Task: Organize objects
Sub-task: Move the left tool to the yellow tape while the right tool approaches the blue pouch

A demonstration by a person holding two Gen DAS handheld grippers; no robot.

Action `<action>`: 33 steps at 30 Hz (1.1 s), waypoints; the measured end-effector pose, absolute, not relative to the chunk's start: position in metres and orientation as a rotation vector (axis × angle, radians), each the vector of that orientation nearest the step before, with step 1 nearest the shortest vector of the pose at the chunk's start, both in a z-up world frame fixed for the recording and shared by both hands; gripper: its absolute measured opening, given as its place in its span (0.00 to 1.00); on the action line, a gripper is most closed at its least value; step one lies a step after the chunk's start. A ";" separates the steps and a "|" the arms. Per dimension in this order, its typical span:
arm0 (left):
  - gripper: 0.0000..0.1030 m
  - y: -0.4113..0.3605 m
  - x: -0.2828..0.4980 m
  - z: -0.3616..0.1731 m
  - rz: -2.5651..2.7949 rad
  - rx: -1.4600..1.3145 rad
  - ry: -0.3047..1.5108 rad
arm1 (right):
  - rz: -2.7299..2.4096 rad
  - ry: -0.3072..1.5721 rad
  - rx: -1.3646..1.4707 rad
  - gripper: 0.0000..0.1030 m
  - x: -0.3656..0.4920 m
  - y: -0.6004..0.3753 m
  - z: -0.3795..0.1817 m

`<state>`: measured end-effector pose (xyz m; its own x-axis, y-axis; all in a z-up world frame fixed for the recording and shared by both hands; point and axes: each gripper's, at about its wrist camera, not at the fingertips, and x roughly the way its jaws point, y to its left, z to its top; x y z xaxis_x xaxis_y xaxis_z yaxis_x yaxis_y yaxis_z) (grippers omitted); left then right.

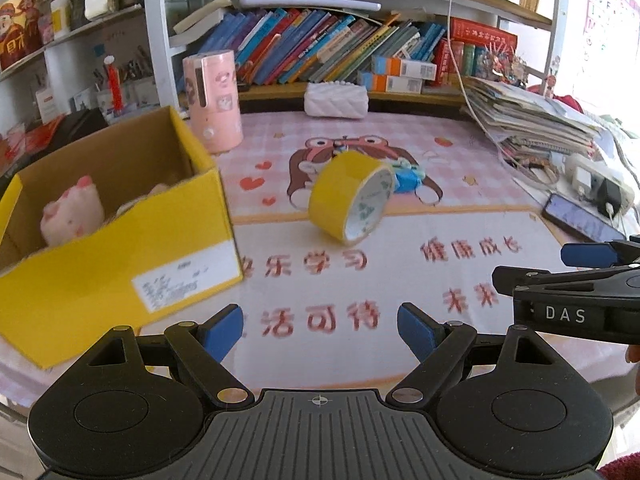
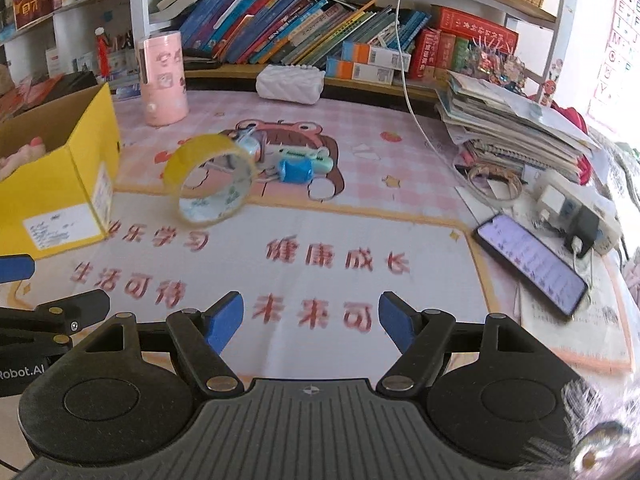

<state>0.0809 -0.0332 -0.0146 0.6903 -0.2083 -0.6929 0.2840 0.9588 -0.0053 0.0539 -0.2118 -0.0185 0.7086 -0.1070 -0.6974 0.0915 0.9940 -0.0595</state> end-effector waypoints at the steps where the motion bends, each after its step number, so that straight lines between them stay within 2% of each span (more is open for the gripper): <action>1: 0.84 -0.036 0.086 -0.014 -0.273 0.103 0.759 | -0.106 0.773 -0.022 0.71 0.059 -0.214 -0.018; 15: 0.84 -0.080 0.129 -0.010 -0.209 0.105 0.729 | -0.033 0.765 -0.015 0.72 0.127 -0.257 -0.014; 33: 0.83 -0.114 0.165 -0.014 -0.101 0.140 0.695 | 0.021 0.735 0.043 0.78 0.166 -0.299 -0.015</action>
